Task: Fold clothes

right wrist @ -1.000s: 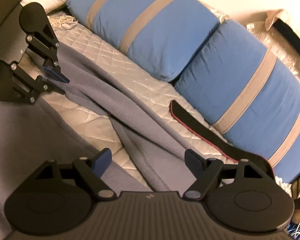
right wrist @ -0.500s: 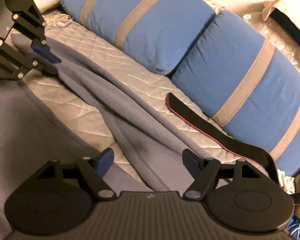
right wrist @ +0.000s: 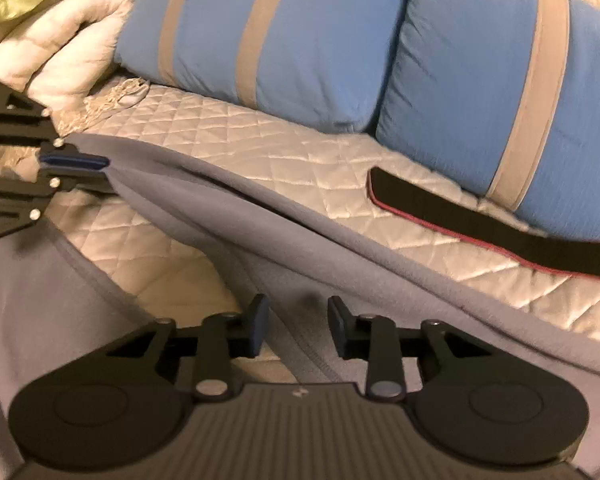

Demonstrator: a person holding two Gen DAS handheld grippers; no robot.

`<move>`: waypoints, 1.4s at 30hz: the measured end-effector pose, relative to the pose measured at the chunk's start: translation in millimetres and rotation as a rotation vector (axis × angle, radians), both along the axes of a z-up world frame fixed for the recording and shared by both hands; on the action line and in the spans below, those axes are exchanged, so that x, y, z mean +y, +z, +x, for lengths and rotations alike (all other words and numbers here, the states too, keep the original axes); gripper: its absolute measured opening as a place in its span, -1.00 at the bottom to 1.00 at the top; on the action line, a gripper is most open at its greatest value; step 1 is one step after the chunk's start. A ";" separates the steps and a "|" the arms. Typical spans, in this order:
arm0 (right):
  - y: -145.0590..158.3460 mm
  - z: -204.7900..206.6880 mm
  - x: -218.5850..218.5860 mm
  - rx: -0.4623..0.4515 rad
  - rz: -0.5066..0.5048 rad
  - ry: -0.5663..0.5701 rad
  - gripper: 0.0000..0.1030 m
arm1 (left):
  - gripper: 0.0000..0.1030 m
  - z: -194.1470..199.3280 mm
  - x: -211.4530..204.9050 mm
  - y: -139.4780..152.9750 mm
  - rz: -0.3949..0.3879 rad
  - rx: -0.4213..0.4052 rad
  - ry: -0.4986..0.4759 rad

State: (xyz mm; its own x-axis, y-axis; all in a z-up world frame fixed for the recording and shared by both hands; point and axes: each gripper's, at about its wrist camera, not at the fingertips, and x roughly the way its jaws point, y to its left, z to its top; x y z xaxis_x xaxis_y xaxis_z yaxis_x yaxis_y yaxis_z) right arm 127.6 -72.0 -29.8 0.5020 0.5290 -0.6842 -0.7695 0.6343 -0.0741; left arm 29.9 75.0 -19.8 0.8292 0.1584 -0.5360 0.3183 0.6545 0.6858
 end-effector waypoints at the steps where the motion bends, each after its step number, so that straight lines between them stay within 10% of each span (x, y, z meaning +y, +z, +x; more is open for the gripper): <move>1: -1.8 1.6 0.6 0.008 0.000 0.002 -0.34 | -0.89 -0.1 0.5 0.3 0.000 -0.001 0.003; 13: -13.8 3.6 10.4 0.020 -0.035 0.000 -0.90 | -0.91 0.0 0.8 -0.9 0.012 0.013 0.010; 29: 11.8 -61.7 -11.6 -0.219 -0.195 0.103 -0.97 | -0.92 -2.0 4.6 -6.5 0.071 0.091 0.010; 35: 6.7 -73.7 -8.9 -0.238 -0.232 0.173 -0.96 | -0.61 -3.0 0.3 9.5 -0.081 0.133 -0.045; 37: 7.5 -77.7 -6.9 -0.256 -0.225 0.181 -0.59 | -0.24 -3.4 -7.6 11.2 -0.117 0.131 -0.081; 42: 6.7 -82.8 -2.7 -0.317 -0.226 0.176 -0.02 | -0.22 2.8 -35.6 -3.2 -0.069 0.144 -0.149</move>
State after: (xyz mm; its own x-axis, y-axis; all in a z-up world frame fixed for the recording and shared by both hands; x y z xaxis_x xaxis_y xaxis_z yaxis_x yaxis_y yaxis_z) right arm 44.8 -74.7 -23.1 0.6213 0.4801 -0.6193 -0.7816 0.4358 -0.4463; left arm 32.7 39.3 -23.0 0.7550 -0.0009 -0.6557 0.5060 0.6369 0.5817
